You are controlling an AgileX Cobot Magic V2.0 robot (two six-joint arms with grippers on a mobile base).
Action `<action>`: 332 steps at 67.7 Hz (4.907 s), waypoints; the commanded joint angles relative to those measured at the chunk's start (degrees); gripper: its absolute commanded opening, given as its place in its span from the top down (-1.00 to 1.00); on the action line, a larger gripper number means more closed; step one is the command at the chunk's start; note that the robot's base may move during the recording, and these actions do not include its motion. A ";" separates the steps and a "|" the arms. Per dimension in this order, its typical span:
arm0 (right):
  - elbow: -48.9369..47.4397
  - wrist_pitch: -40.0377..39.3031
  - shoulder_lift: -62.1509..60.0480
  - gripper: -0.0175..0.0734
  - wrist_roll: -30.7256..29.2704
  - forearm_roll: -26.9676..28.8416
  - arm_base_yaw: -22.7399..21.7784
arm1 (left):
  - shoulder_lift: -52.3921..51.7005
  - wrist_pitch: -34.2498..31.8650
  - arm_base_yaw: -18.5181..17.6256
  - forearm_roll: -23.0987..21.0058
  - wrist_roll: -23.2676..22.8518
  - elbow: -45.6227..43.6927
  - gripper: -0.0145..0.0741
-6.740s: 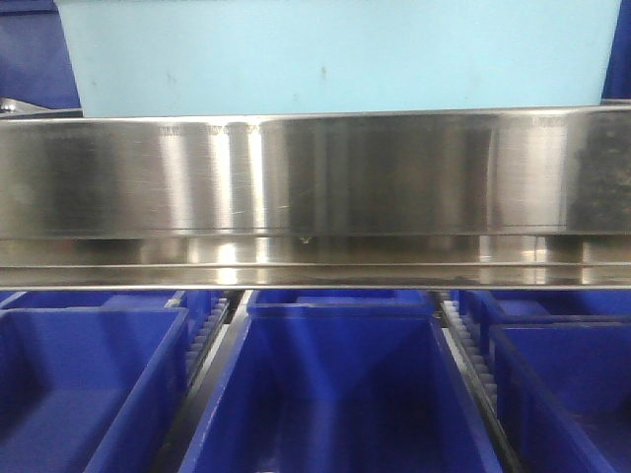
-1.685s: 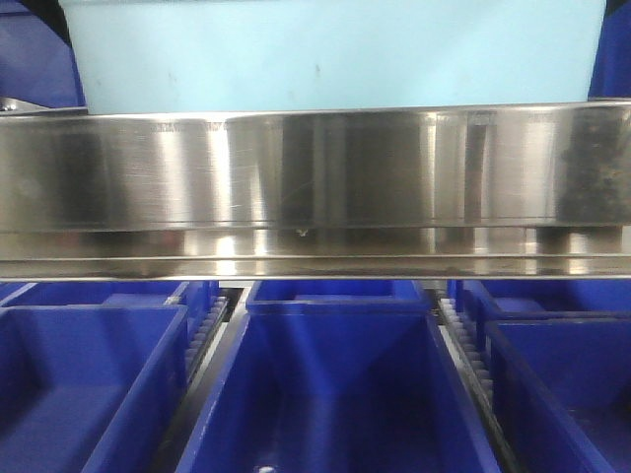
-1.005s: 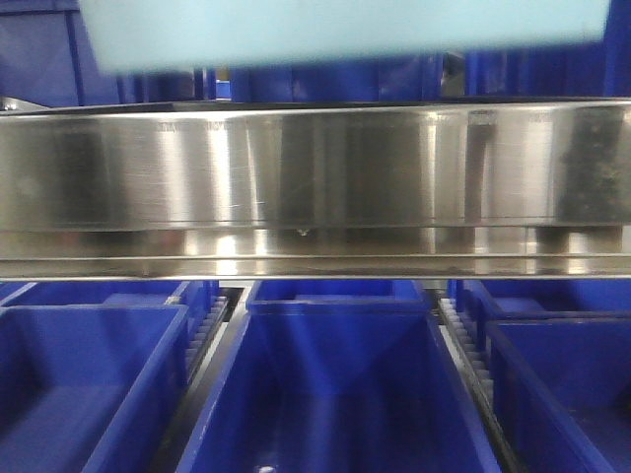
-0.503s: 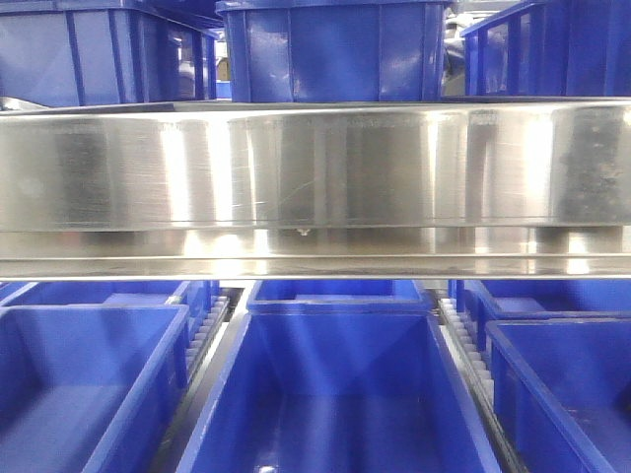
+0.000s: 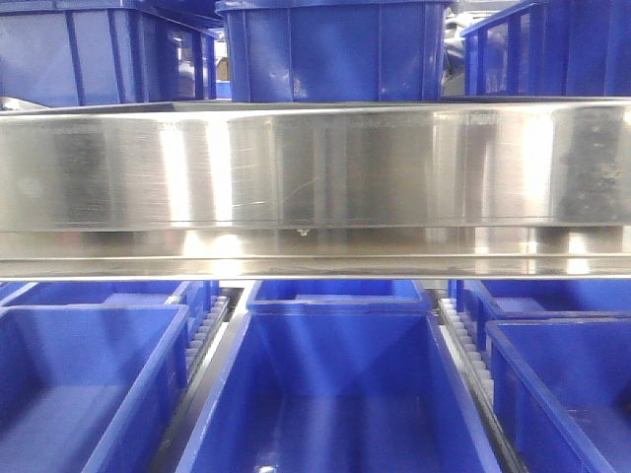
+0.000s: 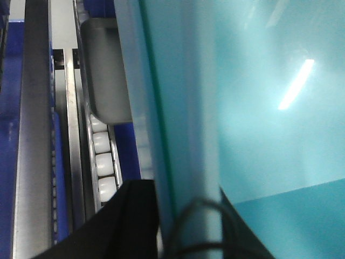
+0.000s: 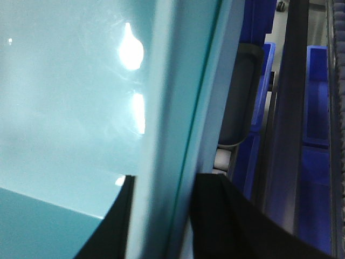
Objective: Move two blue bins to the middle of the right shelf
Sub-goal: 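Back the base away from the shelf and turn, still holding the bin, then drive across the floor past the red table holding the teal bin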
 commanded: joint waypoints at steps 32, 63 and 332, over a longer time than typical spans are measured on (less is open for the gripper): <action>-0.74 -3.31 -0.76 0.95 -0.56 2.47 0.03 | -1.28 -16.92 -0.13 -2.51 1.61 -1.13 0.92; -0.74 -5.43 -0.76 0.95 -0.56 2.47 0.03 | -1.28 -23.13 -0.13 -2.51 1.61 -1.13 0.92; -0.74 -7.80 -0.76 0.95 -0.56 2.47 0.03 | -1.28 -23.13 -0.13 -2.51 1.61 -1.13 0.92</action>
